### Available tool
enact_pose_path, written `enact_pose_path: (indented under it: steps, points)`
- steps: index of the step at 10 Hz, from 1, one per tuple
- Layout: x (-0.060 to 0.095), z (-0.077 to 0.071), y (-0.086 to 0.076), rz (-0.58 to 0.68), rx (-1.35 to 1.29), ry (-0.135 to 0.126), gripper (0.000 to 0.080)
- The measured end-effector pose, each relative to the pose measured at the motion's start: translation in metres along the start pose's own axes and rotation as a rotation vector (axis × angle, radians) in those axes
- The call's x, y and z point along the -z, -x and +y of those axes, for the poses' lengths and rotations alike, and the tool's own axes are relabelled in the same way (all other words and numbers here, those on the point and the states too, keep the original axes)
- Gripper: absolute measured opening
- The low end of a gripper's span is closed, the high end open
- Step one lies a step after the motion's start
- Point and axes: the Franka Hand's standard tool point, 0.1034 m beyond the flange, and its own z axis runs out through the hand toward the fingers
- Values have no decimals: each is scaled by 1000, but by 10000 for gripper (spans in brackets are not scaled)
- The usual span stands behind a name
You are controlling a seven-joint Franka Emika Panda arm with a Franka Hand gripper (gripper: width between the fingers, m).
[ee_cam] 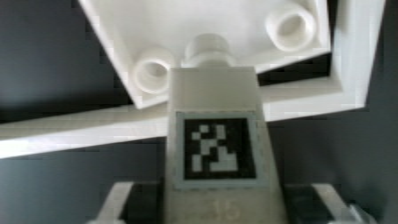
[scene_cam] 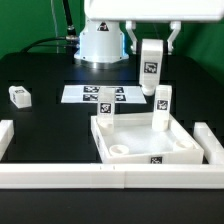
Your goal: Assemble square table
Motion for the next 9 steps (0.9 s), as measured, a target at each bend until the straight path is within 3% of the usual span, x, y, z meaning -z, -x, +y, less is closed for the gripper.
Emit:
enact_pose_path:
  steps: [1,2,4,5,6,9]
  points:
    - [0,0,3,19,1,-4,291]
    - [2,-5,-5,133,9,-25,291]
    - [-3,-8,3,155,10,-31,291]
    - [-11,-23,10,177,0,-45,291]
    - [-25,-33,17,167,16,-38,291]
    - [-47,-39,23,167,15,-14,291]
